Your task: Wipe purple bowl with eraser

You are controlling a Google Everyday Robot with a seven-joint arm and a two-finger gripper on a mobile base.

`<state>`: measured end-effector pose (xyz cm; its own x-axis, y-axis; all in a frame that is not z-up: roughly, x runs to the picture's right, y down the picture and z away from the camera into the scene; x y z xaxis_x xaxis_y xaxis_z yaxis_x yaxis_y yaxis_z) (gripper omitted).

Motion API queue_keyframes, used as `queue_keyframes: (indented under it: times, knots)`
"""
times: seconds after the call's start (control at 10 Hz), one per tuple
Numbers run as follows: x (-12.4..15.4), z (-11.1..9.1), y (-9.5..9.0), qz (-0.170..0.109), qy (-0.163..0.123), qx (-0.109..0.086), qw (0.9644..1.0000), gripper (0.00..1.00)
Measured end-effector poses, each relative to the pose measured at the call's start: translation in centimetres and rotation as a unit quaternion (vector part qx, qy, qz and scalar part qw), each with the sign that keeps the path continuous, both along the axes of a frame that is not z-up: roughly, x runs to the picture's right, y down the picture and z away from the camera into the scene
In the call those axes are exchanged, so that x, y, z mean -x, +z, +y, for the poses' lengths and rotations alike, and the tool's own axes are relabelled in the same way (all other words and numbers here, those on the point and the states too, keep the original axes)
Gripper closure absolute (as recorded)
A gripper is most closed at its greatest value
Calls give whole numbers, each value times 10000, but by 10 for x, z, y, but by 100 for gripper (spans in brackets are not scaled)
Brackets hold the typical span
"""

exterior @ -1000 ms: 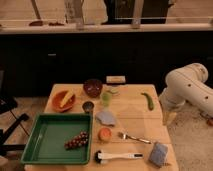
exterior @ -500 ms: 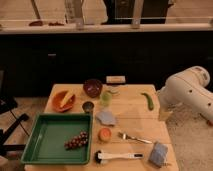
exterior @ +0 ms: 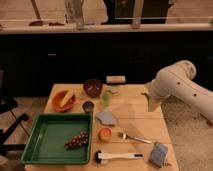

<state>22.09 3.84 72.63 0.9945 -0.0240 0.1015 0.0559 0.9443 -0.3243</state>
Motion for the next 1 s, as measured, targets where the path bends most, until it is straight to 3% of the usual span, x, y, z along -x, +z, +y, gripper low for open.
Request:
queue_keyframes:
  times: [0.5,1.0]
  knots:
    - [37,-40,28,-160,-70,-142,9997,20]
    - [35,-40,28,-140,-65,-144,9998,20]
